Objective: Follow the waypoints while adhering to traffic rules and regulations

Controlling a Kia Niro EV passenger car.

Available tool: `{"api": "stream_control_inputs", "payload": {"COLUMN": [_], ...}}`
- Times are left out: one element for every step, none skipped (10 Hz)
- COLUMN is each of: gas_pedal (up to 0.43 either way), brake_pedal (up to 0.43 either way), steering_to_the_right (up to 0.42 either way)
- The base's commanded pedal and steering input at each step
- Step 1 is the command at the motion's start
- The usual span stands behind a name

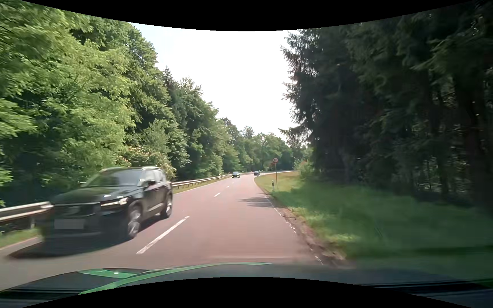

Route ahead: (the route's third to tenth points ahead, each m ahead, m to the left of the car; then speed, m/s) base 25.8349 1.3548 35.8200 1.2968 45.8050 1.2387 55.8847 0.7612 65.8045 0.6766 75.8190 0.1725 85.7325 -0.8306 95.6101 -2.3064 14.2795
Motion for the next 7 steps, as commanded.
{"api": "stream_control_inputs", "payload": {"gas_pedal": [0.098,0.098,0.098,0.098,0.098,0.098,0.098], "brake_pedal": [0.0,0.0,0.0,0.0,0.0,0.0,0.0], "steering_to_the_right": [-0.003,-0.003,-0.003,-0.003,-0.002,-0.001,-0.001]}}
